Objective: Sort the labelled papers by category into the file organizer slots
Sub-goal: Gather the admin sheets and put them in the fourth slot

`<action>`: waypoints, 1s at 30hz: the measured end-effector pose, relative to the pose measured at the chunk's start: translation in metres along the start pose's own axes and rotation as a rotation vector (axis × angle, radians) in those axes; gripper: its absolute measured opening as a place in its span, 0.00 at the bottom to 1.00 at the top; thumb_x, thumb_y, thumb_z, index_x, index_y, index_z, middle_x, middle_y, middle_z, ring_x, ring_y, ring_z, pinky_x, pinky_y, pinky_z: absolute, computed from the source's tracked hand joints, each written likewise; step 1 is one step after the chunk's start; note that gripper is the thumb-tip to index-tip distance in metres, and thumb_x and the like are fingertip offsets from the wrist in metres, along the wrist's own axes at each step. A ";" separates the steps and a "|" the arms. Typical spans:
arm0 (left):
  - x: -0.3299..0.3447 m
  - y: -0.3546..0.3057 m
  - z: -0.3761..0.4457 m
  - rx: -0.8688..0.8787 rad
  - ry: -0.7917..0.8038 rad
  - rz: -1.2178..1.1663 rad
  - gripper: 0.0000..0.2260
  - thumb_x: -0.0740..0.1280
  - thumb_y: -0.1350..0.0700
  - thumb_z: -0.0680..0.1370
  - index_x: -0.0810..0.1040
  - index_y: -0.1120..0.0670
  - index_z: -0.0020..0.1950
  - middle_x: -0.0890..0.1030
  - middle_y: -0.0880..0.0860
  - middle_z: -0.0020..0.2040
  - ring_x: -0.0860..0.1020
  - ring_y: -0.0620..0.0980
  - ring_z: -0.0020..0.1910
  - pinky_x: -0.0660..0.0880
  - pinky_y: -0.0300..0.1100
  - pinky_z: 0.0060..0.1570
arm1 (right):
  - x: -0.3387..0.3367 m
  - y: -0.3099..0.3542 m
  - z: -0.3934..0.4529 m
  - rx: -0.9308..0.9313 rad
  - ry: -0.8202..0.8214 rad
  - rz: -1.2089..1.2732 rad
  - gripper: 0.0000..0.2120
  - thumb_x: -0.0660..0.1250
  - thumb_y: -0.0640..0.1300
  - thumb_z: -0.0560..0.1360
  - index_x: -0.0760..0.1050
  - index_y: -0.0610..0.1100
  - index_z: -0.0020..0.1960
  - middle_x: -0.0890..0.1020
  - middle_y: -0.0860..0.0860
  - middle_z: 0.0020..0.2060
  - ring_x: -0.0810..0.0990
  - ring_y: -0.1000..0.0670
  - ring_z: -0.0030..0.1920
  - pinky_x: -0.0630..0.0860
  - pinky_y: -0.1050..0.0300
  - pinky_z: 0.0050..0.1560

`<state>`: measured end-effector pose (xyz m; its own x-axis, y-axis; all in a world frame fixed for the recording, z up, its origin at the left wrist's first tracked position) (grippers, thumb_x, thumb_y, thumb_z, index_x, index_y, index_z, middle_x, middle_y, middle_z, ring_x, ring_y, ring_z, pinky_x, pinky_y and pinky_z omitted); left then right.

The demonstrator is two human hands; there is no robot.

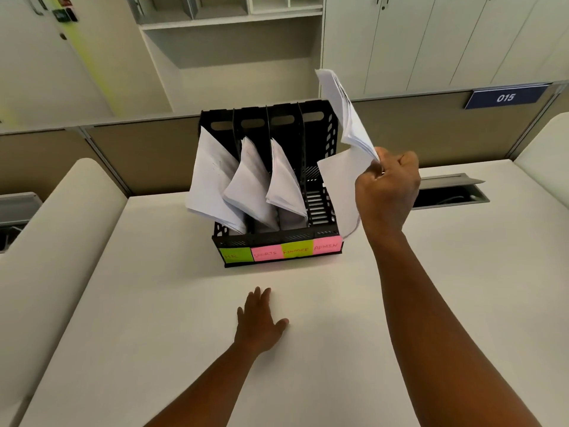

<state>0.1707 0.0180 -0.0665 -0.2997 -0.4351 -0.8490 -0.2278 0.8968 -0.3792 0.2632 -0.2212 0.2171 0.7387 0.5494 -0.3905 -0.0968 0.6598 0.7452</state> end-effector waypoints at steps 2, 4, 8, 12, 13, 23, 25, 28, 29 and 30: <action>0.003 0.001 0.005 0.007 0.002 0.036 0.38 0.62 0.40 0.77 0.47 0.51 0.79 0.43 0.53 0.80 0.43 0.53 0.78 0.46 0.55 0.76 | 0.005 0.000 0.004 -0.005 0.008 -0.016 0.14 0.61 0.37 0.74 0.81 0.42 0.55 0.68 0.47 0.41 0.66 0.52 0.37 0.60 0.66 0.36; 0.003 0.002 0.008 0.014 -0.007 0.066 0.38 0.61 0.39 0.77 0.45 0.51 0.79 0.41 0.53 0.80 0.40 0.53 0.78 0.44 0.55 0.76 | 0.005 0.003 0.006 -0.020 0.015 -0.040 0.14 0.60 0.36 0.74 0.81 0.41 0.54 0.67 0.47 0.40 0.66 0.51 0.37 0.58 0.68 0.32; 0.007 0.001 0.018 0.021 -0.007 0.103 0.39 0.60 0.37 0.77 0.43 0.51 0.79 0.38 0.53 0.79 0.37 0.53 0.78 0.41 0.56 0.75 | 0.003 0.008 0.008 -0.046 0.039 -0.065 0.11 0.58 0.35 0.69 0.79 0.39 0.42 0.66 0.47 0.38 0.63 0.50 0.34 0.55 0.72 0.26; 0.007 0.002 0.024 0.025 0.007 0.112 0.41 0.61 0.35 0.75 0.42 0.49 0.79 0.37 0.52 0.79 0.36 0.53 0.77 0.40 0.56 0.75 | 0.004 0.015 0.009 -0.072 0.054 -0.074 0.09 0.56 0.37 0.67 0.75 0.39 0.37 0.66 0.46 0.37 0.61 0.49 0.33 0.57 0.72 0.26; 0.006 0.002 0.025 0.026 0.012 0.111 0.42 0.62 0.35 0.75 0.42 0.49 0.79 0.37 0.52 0.79 0.36 0.53 0.77 0.40 0.56 0.75 | 0.006 0.016 0.010 -0.075 0.056 -0.065 0.09 0.56 0.37 0.68 0.76 0.39 0.38 0.66 0.46 0.38 0.61 0.50 0.34 0.59 0.73 0.26; 0.002 0.001 0.032 0.011 0.013 0.090 0.45 0.66 0.35 0.72 0.43 0.48 0.79 0.38 0.51 0.79 0.38 0.53 0.78 0.42 0.57 0.75 | 0.060 -0.003 0.016 -0.052 0.069 -0.004 0.10 0.58 0.33 0.71 0.78 0.39 0.43 0.66 0.47 0.39 0.63 0.50 0.34 0.55 0.64 0.32; 0.002 0.002 0.033 0.008 0.019 0.092 0.46 0.67 0.34 0.71 0.43 0.48 0.79 0.38 0.51 0.79 0.38 0.54 0.78 0.42 0.57 0.75 | 0.074 -0.011 0.013 -0.048 0.099 -0.017 0.10 0.58 0.33 0.72 0.78 0.38 0.45 0.66 0.47 0.40 0.64 0.50 0.34 0.56 0.65 0.33; 0.003 0.003 0.034 0.005 0.012 0.086 0.47 0.67 0.34 0.71 0.43 0.47 0.79 0.38 0.50 0.79 0.38 0.53 0.78 0.42 0.57 0.75 | 0.093 -0.025 0.005 -0.029 0.137 -0.025 0.11 0.59 0.34 0.74 0.79 0.38 0.48 0.68 0.44 0.39 0.65 0.49 0.35 0.56 0.65 0.34; 0.003 0.004 0.034 0.005 0.008 0.083 0.47 0.67 0.34 0.70 0.43 0.47 0.79 0.38 0.50 0.79 0.38 0.53 0.78 0.42 0.56 0.75 | 0.098 -0.030 0.001 -0.017 0.150 -0.029 0.11 0.59 0.35 0.74 0.80 0.38 0.49 0.69 0.44 0.39 0.65 0.49 0.35 0.57 0.65 0.35; 0.004 0.005 0.034 0.006 0.005 0.081 0.47 0.67 0.34 0.70 0.43 0.47 0.79 0.38 0.50 0.79 0.38 0.53 0.78 0.41 0.56 0.75 | 0.104 -0.035 -0.003 -0.001 0.166 -0.030 0.11 0.59 0.36 0.75 0.80 0.39 0.49 0.69 0.44 0.39 0.66 0.49 0.36 0.57 0.65 0.35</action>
<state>0.2001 0.0233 -0.0841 -0.3213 -0.3611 -0.8754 -0.1967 0.9297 -0.3114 0.3421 -0.1859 0.1485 0.6207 0.6067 -0.4966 -0.0768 0.6774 0.7316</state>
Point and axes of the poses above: each hand's wrist, its own z-axis towards the middle knuckle, its own x-axis out of the palm, y = z × x, the point moved 6 cm from there along z, towards the middle knuckle
